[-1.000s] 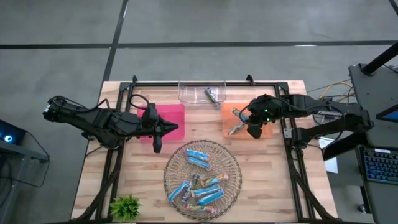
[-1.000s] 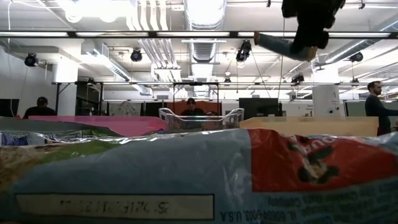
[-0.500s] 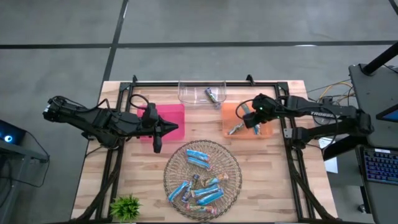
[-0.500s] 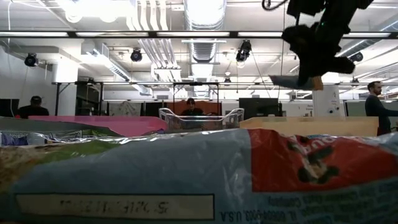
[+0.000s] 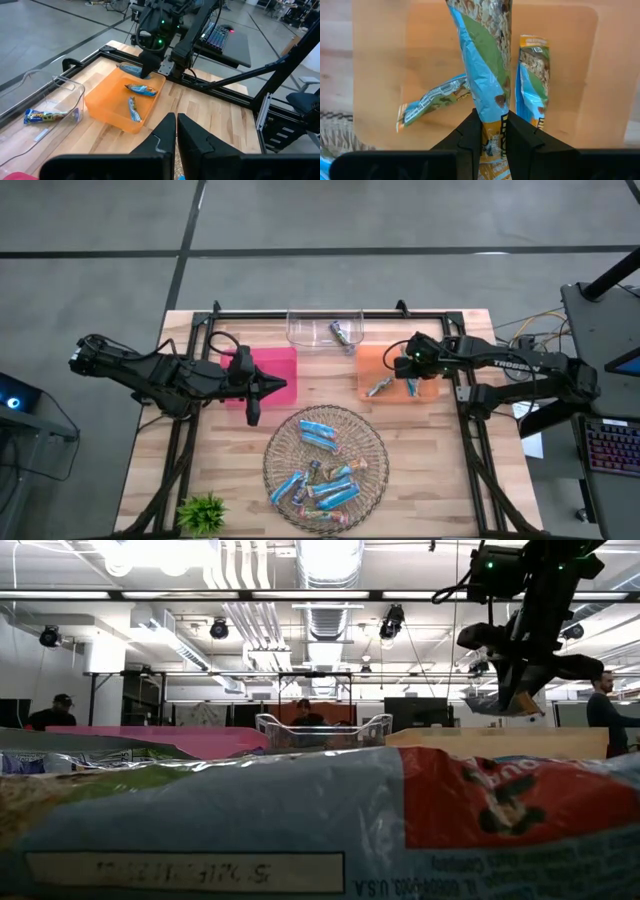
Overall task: Pick and place Granola Bars by type
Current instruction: Put the yellow granola bar into the yellow bin
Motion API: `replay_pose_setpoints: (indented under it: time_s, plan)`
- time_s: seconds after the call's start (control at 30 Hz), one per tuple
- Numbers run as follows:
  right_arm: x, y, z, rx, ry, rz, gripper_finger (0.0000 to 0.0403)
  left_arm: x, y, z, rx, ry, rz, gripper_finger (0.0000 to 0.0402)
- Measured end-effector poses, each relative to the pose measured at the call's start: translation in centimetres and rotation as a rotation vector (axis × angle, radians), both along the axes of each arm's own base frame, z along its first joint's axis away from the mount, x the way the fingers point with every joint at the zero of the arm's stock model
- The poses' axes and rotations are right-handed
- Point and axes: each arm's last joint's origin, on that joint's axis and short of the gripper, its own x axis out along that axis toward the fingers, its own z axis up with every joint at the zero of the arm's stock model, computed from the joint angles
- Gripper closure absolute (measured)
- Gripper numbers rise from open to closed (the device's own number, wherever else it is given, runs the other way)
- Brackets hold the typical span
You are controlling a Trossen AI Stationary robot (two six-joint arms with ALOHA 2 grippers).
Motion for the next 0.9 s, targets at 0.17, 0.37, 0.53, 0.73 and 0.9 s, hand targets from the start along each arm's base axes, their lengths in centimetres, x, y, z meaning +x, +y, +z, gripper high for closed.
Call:
replay_pose_setpoints:
  time_s: [0.17, 0.37, 0.53, 0.73, 0.9]
  plan:
    - [-0.07, 0.05, -0.28, 0.015, -0.001, -0.033, 0.0344, 0.0, 0.0, 0.0, -0.002, 0.0, 0.001, 0.0402]
    - [-0.05, 0.04, -0.37, 0.017, -0.006, -0.041, 0.0344, 0.0, 0.0, 0.0, -0.002, 0.0, 0.001, 0.0402]
    - [0.28, -0.08, -0.36, -0.004, -0.04, -0.023, 0.0344, 0.0, 0.0, 0.0, -0.001, 0.0, 0.001, 0.0402]
    - [0.53, -0.16, -0.62, -0.014, -0.073, -0.022, 0.0344, 0.0, 0.02, 0.0, -0.001, 0.0, 0.001, 0.0402]
    - [0.45, -0.11, -0.9, 0.0, -0.07, -0.028, 0.0344, 0.0, 0.02, 0.0, -0.001, 0.0, 0.001, 0.0402]
